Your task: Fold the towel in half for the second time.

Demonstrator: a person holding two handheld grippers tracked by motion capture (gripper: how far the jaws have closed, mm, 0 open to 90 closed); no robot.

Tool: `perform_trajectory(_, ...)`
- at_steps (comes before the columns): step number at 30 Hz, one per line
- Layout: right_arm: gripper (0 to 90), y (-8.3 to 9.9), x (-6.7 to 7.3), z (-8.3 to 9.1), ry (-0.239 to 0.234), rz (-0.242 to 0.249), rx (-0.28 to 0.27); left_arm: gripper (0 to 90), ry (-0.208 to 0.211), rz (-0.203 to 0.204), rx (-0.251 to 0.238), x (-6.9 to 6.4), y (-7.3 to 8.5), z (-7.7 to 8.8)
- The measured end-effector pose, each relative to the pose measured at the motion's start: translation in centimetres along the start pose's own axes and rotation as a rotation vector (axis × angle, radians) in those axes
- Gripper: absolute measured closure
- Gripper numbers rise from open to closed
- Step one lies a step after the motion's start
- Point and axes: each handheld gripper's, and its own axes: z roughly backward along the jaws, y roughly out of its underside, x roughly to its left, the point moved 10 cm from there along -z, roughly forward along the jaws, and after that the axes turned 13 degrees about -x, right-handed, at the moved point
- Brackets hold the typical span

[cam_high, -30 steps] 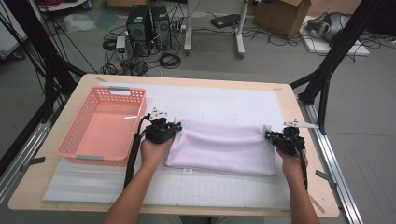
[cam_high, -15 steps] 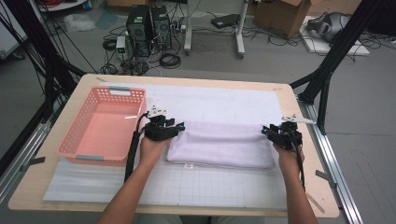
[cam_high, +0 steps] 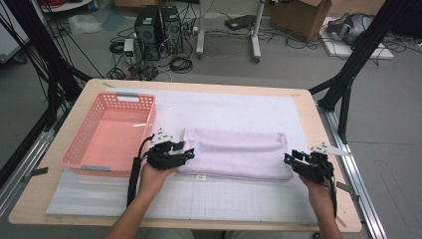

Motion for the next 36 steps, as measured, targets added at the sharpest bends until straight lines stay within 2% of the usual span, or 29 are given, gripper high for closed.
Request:
perform_trajectory(4, 59.8, 1.3, 0.6, 1.0, -0.021, 0.004, 0.027, 49.9, -0.001, 0.02, 0.017, 0.0, 1.2, 1.0)
perform_trajectory(7, 60.3, 2.0, 0.9, 1.8, -0.025, 0.013, 0.044, 55.0, 0.016, 0.036, 0.039, -0.1, 2.3, 1.7)
perform_trajectory(11, 60.5, 2.7, 0.8, 2.4, -0.015, -0.025, 0.068, 62.0, 0.054, 0.066, 0.06, -0.4, 3.2, 2.2)
perform_trajectory(13, 65.2, 3.4, 0.7, 2.3, -0.023, -0.038, 0.091, 70.5, 0.066, 0.043, 0.08, -0.5, 3.6, 2.2)
perform_trajectory(15, 80.5, 3.9, 0.9, 2.0, -0.043, -0.046, 0.118, 84.0, 0.075, 0.018, 0.092, -0.8, 3.9, 2.1)
perform_trajectory(16, 86.0, 4.0, 1.2, 1.9, -0.07, -0.05, 0.123, 86.9, 0.074, 0.007, 0.095, -0.9, 4.0, 2.2)
perform_trajectory(17, 86.9, 3.9, 1.3, 1.9, -0.068, -0.046, 0.12, 87.3, 0.086, 0.015, 0.093, -1.0, 3.9, 2.3)
perform_trajectory(19, 87.6, 3.6, 1.3, 2.2, -0.068, -0.042, 0.113, 87.3, 0.087, 0.039, 0.069, -0.8, 3.5, 2.8)
perform_trajectory(21, 87.6, 3.3, 1.2, 2.8, -0.067, -0.041, 0.104, 87.3, 0.083, 0.044, 0.057, -0.5, 3.2, 3.4)
perform_trajectory(22, 87.6, 3.2, 1.2, 3.0, -0.066, -0.049, 0.102, 87.2, 0.085, 0.055, 0.059, -0.5, 3.2, 3.7)
perform_trajectory(24, 87.6, 3.2, 1.1, 3.6, -0.077, -0.046, 0.099, 87.2, 0.088, 0.051, 0.065, -0.6, 3.5, 4.1)
perform_trajectory(28, 86.9, 4.0, 1.3, 3.9, -0.078, -0.042, 0.144, 86.6, 0.09, 0.061, 0.083, -0.9, 3.9, 4.3)
perform_trajectory(29, 84.7, 4.1, 1.3, 3.9, -0.076, -0.04, 0.152, 84.7, 0.088, 0.069, 0.082, -1.0, 3.8, 4.4)
perform_trajectory(30, 75.1, 4.0, 1.2, 3.9, -0.074, -0.043, 0.153, 77.3, 0.086, 0.059, 0.08, -0.9, 3.7, 4.4)
perform_trajectory(31, 68.1, 3.7, 1.0, 3.9, -0.048, -0.044, 0.139, 65.4, 0.07, 0.057, 0.073, -0.8, 3.4, 4.3)
perform_trajectory(32, 68.0, 3.2, 0.9, 3.9, -0.039, -0.044, 0.113, 57.2, 0.067, 0.058, 0.056, -0.8, 3.0, 4.2)
perform_trajectory(34, 65.8, 2.1, 0.8, 3.7, -0.034, -0.038, 0.061, 53.5, 0.062, 0.042, 0.035, -0.7, 2.3, 3.8)
perform_trajectory(36, 65.8, 1.4, 0.8, 3.2, -0.024, -0.032, 0.043, 50.5, 0.057, 0.043, 0.012, -0.5, 1.5, 3.1)
